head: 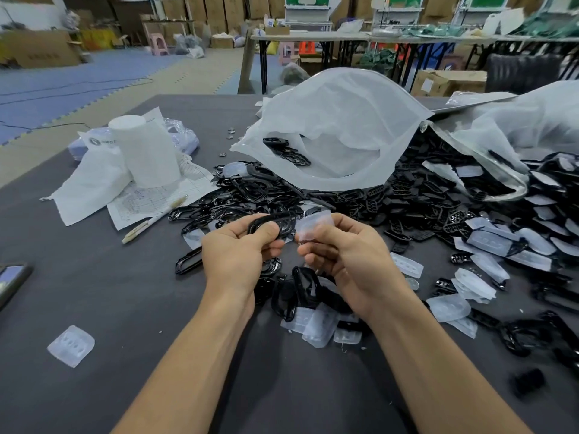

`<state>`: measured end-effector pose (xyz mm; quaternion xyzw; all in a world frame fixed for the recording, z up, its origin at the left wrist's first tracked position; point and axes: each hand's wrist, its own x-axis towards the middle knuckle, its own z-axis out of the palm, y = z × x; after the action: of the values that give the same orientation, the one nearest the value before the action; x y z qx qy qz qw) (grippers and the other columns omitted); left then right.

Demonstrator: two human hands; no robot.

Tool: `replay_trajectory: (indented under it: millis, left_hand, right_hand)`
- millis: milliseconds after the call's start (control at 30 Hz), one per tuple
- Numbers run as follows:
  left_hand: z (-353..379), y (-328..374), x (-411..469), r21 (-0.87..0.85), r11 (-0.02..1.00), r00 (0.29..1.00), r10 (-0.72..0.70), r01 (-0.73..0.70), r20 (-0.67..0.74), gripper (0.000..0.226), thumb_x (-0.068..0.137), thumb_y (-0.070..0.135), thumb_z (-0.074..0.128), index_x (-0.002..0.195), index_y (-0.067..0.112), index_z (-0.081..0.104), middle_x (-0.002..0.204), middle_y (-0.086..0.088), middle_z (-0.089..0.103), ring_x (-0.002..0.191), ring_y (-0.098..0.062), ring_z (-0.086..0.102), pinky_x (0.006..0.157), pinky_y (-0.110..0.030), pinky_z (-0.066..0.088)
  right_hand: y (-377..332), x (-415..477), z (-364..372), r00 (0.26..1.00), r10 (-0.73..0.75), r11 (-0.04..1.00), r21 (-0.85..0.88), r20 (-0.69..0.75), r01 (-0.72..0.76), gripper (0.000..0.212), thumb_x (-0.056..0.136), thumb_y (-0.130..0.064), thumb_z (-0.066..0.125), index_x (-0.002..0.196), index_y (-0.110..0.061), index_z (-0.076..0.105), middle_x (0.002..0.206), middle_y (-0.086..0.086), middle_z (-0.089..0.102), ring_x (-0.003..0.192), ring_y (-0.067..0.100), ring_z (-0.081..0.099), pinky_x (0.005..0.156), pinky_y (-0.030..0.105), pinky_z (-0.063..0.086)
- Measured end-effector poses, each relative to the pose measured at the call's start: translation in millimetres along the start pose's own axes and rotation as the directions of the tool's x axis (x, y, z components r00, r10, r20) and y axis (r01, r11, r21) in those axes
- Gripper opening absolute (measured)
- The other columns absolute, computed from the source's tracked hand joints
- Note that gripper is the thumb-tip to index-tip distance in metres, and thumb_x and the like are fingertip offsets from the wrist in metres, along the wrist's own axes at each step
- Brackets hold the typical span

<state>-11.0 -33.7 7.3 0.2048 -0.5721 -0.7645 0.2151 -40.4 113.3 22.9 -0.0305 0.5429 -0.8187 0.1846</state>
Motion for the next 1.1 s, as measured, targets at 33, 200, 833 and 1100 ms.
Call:
replay_trajectory:
  millis: [33, 200, 833, 1100]
  left_hand:
    - [0.1, 0.0, -0.1, -0.002, 1.000, 1.000, -0.004, 0.004, 0.000, 0.014, 0.088, -0.006, 0.075, 0.088, 0.008, 0.076, 0.066, 0.000, 0.074, 0.054, -0.011, 0.069, 0.053, -0.020, 0.056]
    - [1.7, -0.6, -1.3, 0.003, 1.000, 1.000, -0.004, 0.004, 0.015, 0.013, 0.088, -0.006, 0.074, 0.089, 0.007, 0.076, 0.065, 0.002, 0.073, 0.053, -0.011, 0.069, 0.052, -0.018, 0.055]
    - [2.0, -1.8, -2.9, 0.012, 1.000, 1.000, -0.006, 0.006, 0.014, 0.013, 0.088, -0.004, 0.076, 0.089, 0.009, 0.077, 0.069, 0.000, 0.075, 0.056, -0.013, 0.071, 0.053, -0.019, 0.054]
    - [3.2, -2.6, -3.7, 0.049, 0.999, 0.999, 0.010, -0.012, 0.030, 0.016, 0.088, -0.003, 0.076, 0.084, 0.013, 0.079, 0.072, -0.004, 0.077, 0.058, -0.013, 0.071, 0.054, -0.020, 0.055]
  right_hand:
    - [-0.1, 0.3, -0.5, 1.000, -0.001, 1.000, 0.009, -0.005, 0.001, 0.011, 0.088, 0.003, 0.071, 0.092, -0.005, 0.064, 0.079, 0.012, 0.073, 0.062, 0.017, 0.070, 0.055, 0.022, 0.055]
    - [0.9, 0.4, -2.9, 1.000, -0.022, 1.000, -0.004, -0.008, 0.022, 0.012, 0.091, 0.002, 0.069, 0.097, -0.005, 0.062, 0.081, 0.011, 0.075, 0.064, 0.015, 0.071, 0.057, 0.021, 0.056]
    - [1.6, 3.5, -2.3, 0.989, -0.149, 0.977, -0.155, -0.017, 0.145, 0.035, 0.099, -0.005, 0.062, 0.071, -0.021, 0.075, 0.076, 0.001, 0.063, 0.066, 0.010, 0.047, 0.070, 0.024, 0.041]
    - [0.0, 1.9, -5.0, 0.992, -0.130, 0.984, -0.121, -0.007, 0.128, 0.031, 0.094, 0.009, 0.062, 0.084, -0.013, 0.080, 0.067, -0.001, 0.062, 0.053, 0.012, 0.052, 0.043, 0.020, 0.040]
